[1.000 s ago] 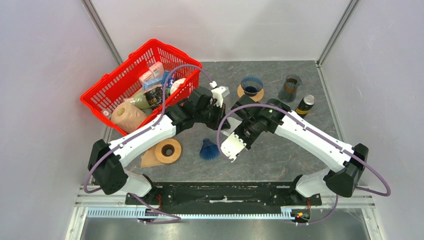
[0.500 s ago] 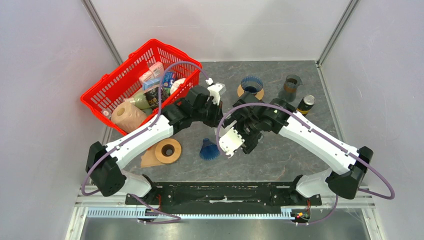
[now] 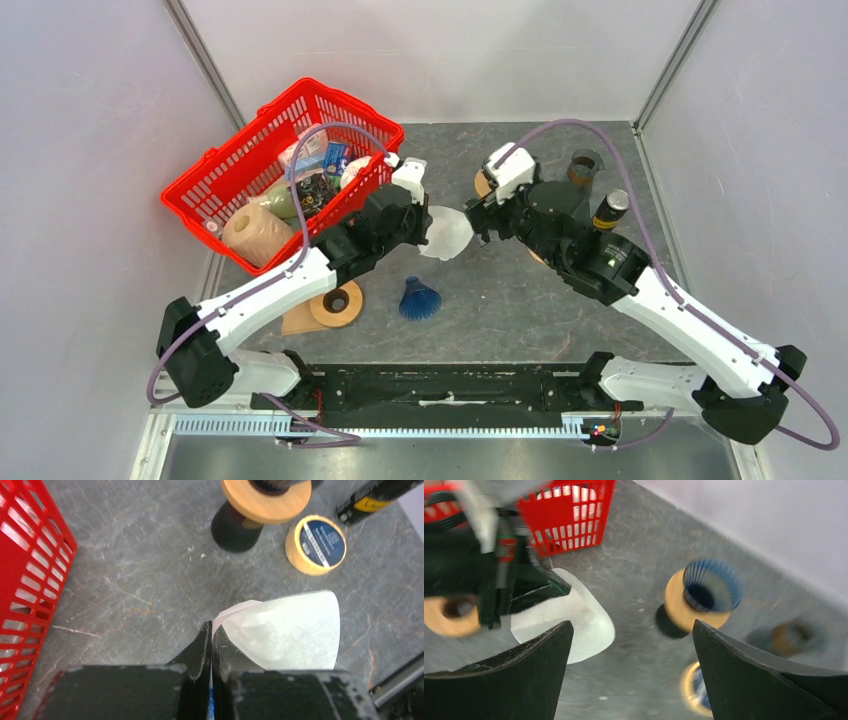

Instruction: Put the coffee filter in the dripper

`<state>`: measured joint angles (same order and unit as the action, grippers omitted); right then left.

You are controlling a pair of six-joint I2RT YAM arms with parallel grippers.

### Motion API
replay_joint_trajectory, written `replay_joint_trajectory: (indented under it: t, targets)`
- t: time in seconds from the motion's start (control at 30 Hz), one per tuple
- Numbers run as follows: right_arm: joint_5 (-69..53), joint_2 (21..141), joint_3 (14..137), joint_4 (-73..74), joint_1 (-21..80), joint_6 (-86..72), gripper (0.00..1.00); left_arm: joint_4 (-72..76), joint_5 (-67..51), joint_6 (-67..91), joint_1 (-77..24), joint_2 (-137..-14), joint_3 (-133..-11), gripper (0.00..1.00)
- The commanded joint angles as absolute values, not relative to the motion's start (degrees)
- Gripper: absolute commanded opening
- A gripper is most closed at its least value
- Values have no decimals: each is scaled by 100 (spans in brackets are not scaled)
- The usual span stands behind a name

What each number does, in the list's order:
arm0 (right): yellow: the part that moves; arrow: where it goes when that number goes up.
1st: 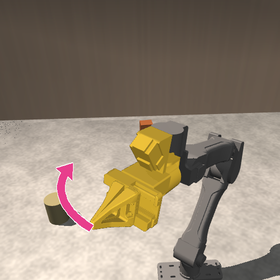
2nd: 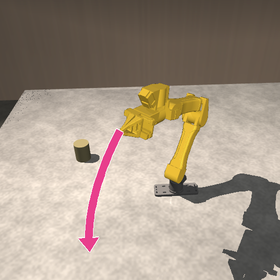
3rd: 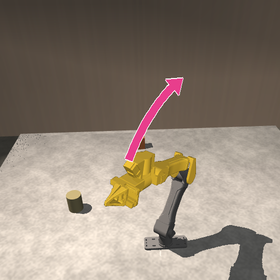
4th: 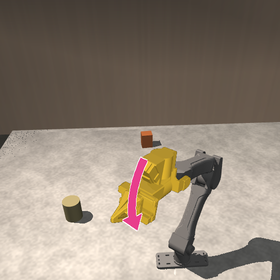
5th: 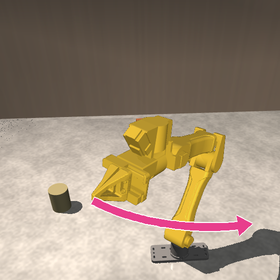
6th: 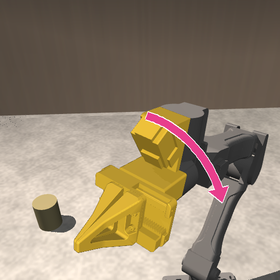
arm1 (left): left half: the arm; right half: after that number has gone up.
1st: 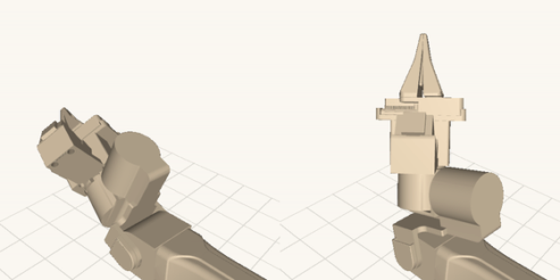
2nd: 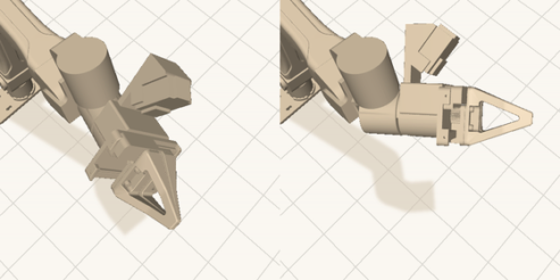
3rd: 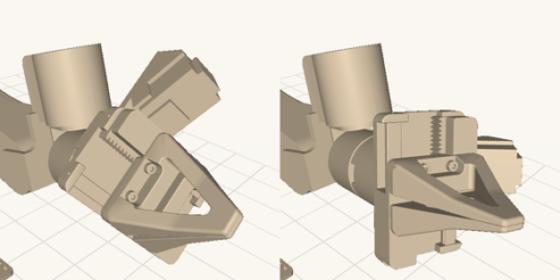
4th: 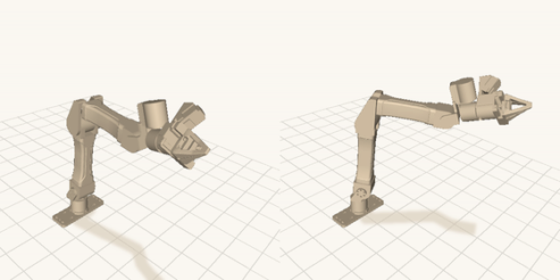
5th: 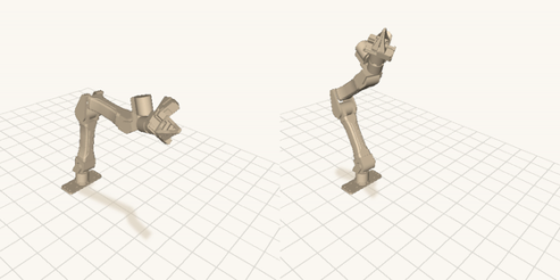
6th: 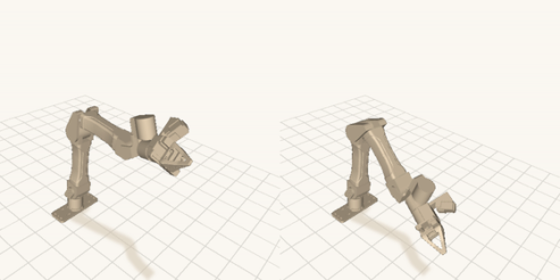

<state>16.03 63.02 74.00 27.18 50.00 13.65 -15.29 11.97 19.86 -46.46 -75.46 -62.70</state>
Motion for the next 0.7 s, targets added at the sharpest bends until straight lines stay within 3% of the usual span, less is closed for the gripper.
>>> replay_joint_trajectory:
  t: [0.0,0.13,0.37,0.67]
  targets:
    - [2888,6056,6379,1885,4975,-2934,97,-586,2201,2102,-4891,-7138,-6062,2]
    - [2871,6037,5744,1460,4974,-4020,97,-137,2387,2226,-4995,-7010,-5819,2]
    - [2989,6552,5466,463,4975,-4560,96,-56,2674,2218,-5242,-7053,-5829,2]
    - [3429,7149,5474,298,4974,-4557,84,-18,2934,2320,-5405,-7000,-5801,2]
